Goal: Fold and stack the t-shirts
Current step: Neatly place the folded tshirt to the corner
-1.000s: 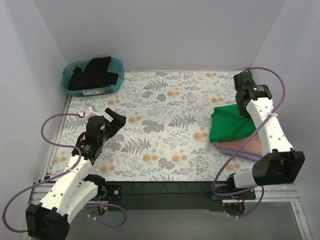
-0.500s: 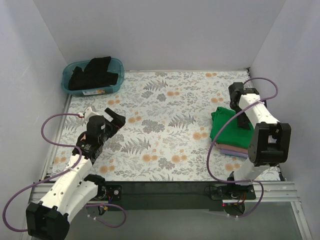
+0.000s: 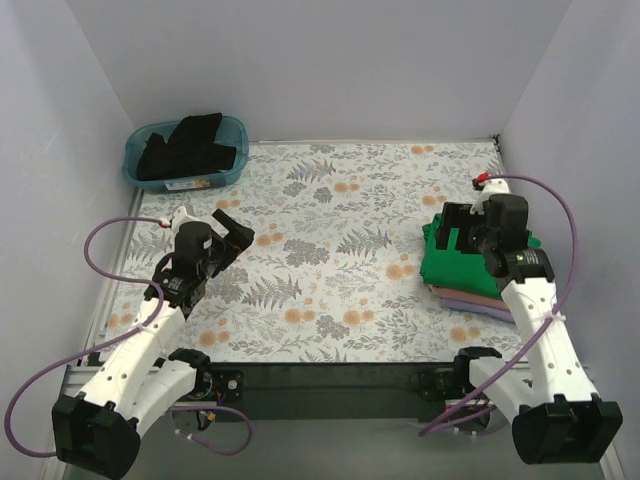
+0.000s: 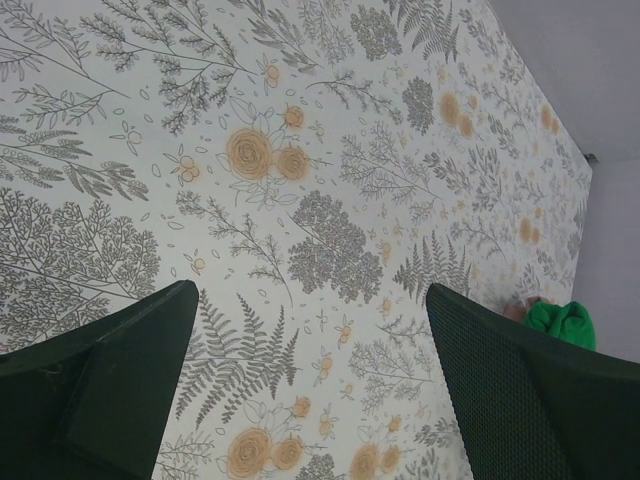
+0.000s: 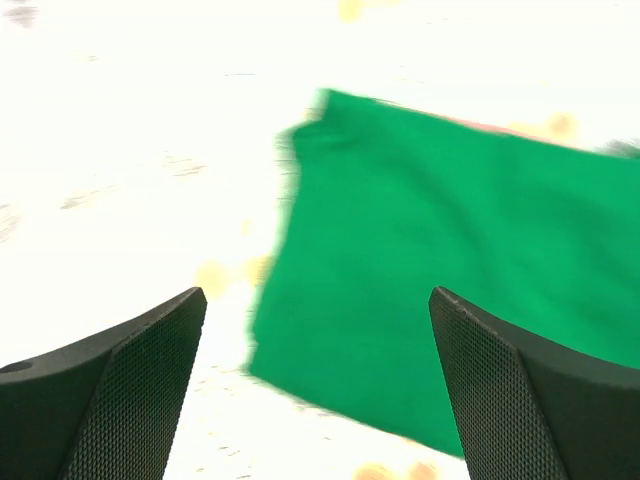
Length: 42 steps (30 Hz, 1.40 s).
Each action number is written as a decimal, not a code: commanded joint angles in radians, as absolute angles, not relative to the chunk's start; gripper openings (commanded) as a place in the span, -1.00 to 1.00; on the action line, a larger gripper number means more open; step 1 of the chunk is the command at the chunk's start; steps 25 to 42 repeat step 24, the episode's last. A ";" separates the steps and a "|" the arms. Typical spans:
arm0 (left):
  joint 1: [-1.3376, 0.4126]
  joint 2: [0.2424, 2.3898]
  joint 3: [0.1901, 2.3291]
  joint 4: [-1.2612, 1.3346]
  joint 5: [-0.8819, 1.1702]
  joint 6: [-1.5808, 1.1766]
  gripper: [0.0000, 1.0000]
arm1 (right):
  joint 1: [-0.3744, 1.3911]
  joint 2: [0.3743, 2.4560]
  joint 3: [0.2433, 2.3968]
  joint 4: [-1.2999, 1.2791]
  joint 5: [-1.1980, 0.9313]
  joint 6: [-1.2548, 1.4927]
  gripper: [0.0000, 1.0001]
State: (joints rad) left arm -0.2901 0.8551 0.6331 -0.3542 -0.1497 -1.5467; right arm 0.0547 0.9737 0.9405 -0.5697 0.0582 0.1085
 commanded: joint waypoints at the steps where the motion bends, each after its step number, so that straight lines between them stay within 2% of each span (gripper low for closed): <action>1: -0.290 0.900 0.718 -0.423 -0.110 -1.575 0.96 | 0.121 0.917 0.842 -0.357 -0.267 0.126 0.97; 4: -0.290 0.940 0.779 -0.480 -0.075 -1.575 0.96 | 0.193 0.887 0.738 -0.298 -0.333 0.201 0.97; 5: -0.291 0.959 0.790 -0.486 -0.069 -1.575 0.96 | 0.225 0.855 0.644 -0.258 -0.359 0.222 0.97; 7: -0.290 0.972 0.796 -0.520 -0.089 -1.585 0.96 | 0.258 0.783 0.548 -0.114 -0.408 0.285 0.97; 10: -0.290 0.991 0.814 -0.581 -0.121 -1.597 0.96 | 0.284 0.703 0.433 -0.035 -0.356 0.366 0.97; 24: -0.291 0.855 0.775 -0.603 -0.124 -1.609 0.96 | 0.284 0.537 0.304 -0.014 -0.282 0.442 0.97; 42: -0.291 0.855 0.775 -0.603 -0.124 -1.609 0.96 | 0.284 0.537 0.304 -0.014 -0.282 0.442 0.97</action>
